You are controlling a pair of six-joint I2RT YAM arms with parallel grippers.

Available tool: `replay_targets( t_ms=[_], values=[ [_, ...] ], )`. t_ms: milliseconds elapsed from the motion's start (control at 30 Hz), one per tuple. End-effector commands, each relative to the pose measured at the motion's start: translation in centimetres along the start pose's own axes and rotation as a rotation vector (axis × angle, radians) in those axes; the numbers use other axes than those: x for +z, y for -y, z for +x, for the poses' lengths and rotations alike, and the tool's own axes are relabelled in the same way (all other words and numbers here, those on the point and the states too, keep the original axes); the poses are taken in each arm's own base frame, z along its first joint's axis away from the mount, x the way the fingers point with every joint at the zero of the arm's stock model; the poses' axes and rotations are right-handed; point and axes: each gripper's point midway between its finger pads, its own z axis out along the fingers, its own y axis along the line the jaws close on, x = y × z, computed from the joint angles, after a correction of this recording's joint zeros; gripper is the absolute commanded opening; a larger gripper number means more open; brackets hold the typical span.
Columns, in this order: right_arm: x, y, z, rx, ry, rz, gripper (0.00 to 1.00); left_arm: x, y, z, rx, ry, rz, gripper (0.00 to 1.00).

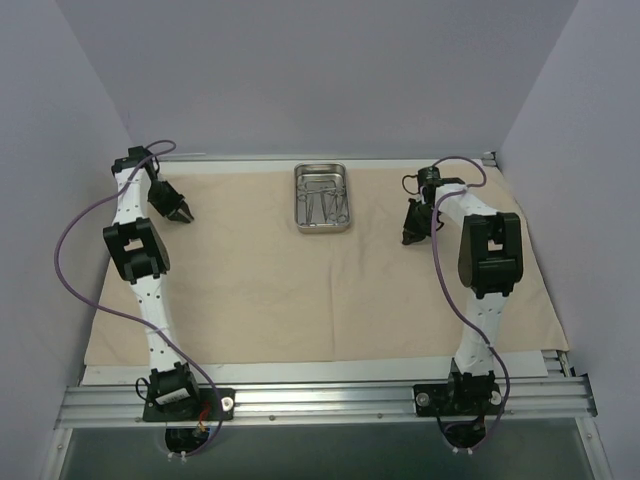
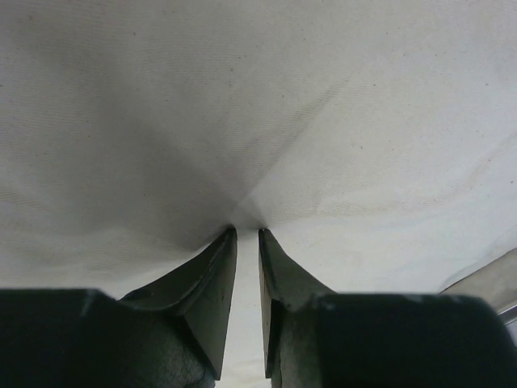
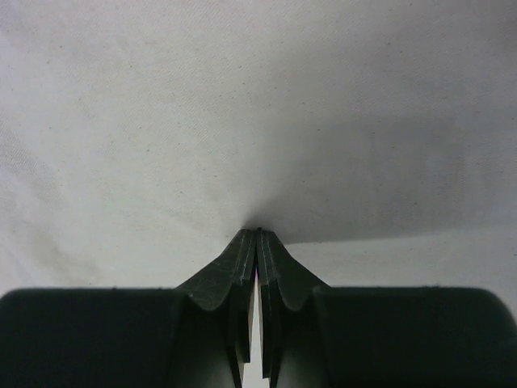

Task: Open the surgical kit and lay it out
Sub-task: Smooth out the surgical kit at the center of the board.

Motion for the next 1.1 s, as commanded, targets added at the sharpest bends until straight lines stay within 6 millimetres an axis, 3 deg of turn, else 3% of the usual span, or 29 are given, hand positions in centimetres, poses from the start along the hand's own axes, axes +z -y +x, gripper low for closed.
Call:
replay_targets(
  t_ms=[0,133,233,400,533,667,767,900,1067],
  values=[
    [1.7,-0.6,4.1,-0.008,-0.112,0.020,0.06,2.4,-5.1,-1.1,-0.052,-0.011,-0.117,0.29],
    [1.9,-1.9,5.6,-0.049,-0.143,0.031,0.06,2.2,-6.0,-1.9,-0.082,-0.006,-0.088,0.29],
    [1.3,-1.6,3.7,-0.042,-0.084,0.053,0.05,1.6,-4.9,-1.9,-0.048,0.000,-0.054,0.29],
    [-2.7,-0.5,-3.4,-0.023,0.113,0.102,0.07,0.1,-3.1,-1.4,-0.025,0.014,-0.007,0.31],
    [-4.5,1.2,-4.9,0.026,0.158,0.104,0.09,-1.3,-1.7,-1.6,-0.004,0.043,0.012,0.31],
    [-4.8,3.6,-4.1,0.083,0.163,0.115,0.11,-1.6,-0.7,-1.3,0.021,0.056,0.013,0.31],
    [-3.9,7.5,-3.0,0.155,0.130,0.141,0.10,-0.4,-0.8,-0.6,0.024,0.024,0.005,0.31],
    [-2.1,11.0,-1.3,0.138,0.079,0.222,0.09,1.4,-1.2,-0.3,0.027,0.001,-0.012,0.31],
    [-0.5,12.9,0.1,0.165,0.016,0.258,0.08,2.5,-1.7,0.3,0.019,-0.032,-0.024,0.31]
  ],
)
